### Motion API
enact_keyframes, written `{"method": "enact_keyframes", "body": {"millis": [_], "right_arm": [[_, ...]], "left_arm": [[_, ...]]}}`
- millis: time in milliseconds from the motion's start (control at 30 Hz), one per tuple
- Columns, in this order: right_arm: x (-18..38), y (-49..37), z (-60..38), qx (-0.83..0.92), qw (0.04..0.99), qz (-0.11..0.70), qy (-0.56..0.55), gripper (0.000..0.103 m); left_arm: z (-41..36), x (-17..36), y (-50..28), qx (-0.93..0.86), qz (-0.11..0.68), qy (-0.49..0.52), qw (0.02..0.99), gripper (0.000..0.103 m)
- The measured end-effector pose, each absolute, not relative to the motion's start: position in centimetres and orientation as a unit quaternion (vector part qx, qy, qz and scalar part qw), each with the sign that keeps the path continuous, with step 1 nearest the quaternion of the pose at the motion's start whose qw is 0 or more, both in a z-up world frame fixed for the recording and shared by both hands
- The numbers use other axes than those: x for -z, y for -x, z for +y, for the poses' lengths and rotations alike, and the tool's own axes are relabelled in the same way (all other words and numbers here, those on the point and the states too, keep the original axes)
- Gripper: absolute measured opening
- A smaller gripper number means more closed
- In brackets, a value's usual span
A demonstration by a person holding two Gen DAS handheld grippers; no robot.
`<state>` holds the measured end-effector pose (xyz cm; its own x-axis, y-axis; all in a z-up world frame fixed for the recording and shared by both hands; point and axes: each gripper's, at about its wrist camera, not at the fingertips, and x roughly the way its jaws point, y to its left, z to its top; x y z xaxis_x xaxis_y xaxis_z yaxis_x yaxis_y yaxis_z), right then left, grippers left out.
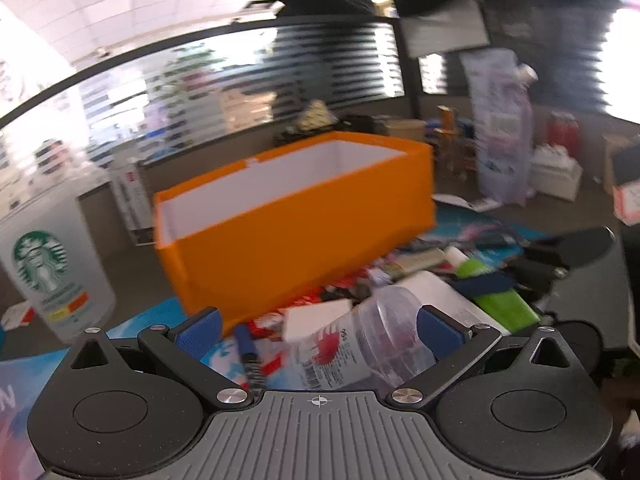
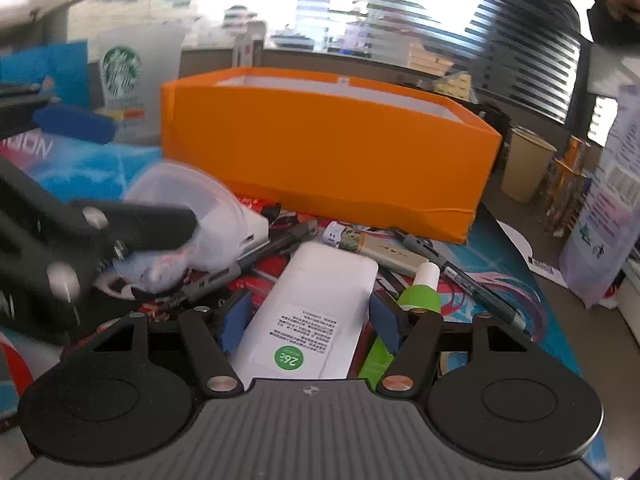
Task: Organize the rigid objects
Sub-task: 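Grasp the clear red-labelled jar with the left tool while the right grasps the white tube, then lift and carry the jar with the left tool while the right carries the white tube to the box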
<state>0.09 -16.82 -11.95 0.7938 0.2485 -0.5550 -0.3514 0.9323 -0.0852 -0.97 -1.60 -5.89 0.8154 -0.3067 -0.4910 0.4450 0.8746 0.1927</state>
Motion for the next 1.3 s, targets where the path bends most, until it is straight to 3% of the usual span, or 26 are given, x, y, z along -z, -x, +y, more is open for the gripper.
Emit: {"method": "enact_keyframes", "body": {"millis": [133,267,467,500,533,867,1300], "right_arm": [[12.2,-0.6,-17.7,-0.166,0.94,0.29,0.062,0.062],[12.1,-0.7,-18.1,-0.183,0.936,0.296,0.058,0.066],[12.0,-0.9,-18.7,-0.184,0.936,0.296,0.057,0.064],[12.0,-0.8,-18.6,-0.185,0.936,0.294,0.058,0.063],[12.0,-0.7,-18.6,-0.186,0.936,0.293,0.058,0.06],[11.9,-0.4,-18.4,-0.184,0.939,0.285,0.049,0.051],[8.5,0.2,-18.9,-0.186,0.955,0.226,0.039,0.051]], "left_arm": [[-1.7,6.3,-0.3,0.206,0.238,-0.138,0.939,0.103],[-1.0,7.4,-2.2,0.206,0.296,-0.111,0.926,0.103],[-0.4,8.2,-3.1,0.227,0.346,-0.069,0.907,0.102],[-0.2,8.2,-3.1,0.229,0.347,-0.063,0.907,0.099],[-0.1,8.4,-3.0,0.23,0.347,-0.058,0.907,0.089],[1.0,7.6,-3.0,0.218,0.342,-0.029,0.914,0.088],[2.3,2.8,-1.9,0.203,0.277,-0.032,0.939,0.088]]}}
